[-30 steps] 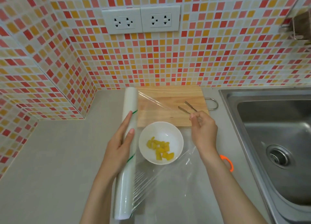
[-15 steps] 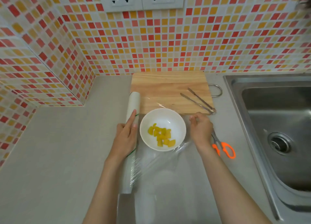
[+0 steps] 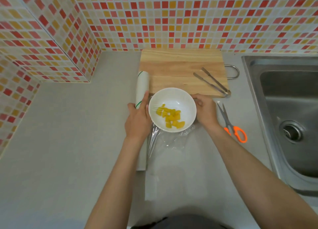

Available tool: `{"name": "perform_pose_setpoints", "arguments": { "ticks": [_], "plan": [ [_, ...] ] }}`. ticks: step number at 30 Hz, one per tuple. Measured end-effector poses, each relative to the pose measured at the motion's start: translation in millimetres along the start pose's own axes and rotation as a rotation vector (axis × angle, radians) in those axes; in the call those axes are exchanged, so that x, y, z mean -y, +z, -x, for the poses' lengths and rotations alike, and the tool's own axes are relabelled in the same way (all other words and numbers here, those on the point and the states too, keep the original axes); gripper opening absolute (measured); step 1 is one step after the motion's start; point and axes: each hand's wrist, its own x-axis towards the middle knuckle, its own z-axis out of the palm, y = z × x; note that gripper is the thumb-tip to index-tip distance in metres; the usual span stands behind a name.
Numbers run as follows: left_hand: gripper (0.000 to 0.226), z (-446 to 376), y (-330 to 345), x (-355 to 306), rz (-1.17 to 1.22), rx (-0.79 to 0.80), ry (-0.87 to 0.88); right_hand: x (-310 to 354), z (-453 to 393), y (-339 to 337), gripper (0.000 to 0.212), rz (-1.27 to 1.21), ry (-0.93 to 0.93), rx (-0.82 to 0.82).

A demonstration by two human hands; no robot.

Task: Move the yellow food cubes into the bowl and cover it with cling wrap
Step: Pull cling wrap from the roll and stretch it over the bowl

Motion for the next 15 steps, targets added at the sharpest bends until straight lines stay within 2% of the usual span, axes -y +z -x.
{"name": "perform_pose_setpoints", "arguments": {
  "ticks": [5, 9, 11, 13, 15],
  "plan": [
    [0.045, 1, -1, 0, -0.006, 0.017, -0.009, -4, -6, -1, 0.036, 0.039, 0.02, 0.049],
    [0.045, 0, -2, 1, 0.029, 0.012, -0.032, -2, -14, -12, 0.033, 0.26, -0.031, 0.177],
    [0.045, 1, -3, 1, 0.032, 0.005, -0.036, 4, -22, -24, 0.033, 0.364, -0.052, 0.161],
    [0.045, 0, -4, 1, 0.032, 0.01, -0.039, 18, -30, -30, 0.029, 0.312, -0.126, 0.059],
    [0.045, -1, -5, 1, 0.014, 0.02, -0.034, 38, -33, -24, 0.032, 0.085, -0.175, 0.112]
  ]
}}
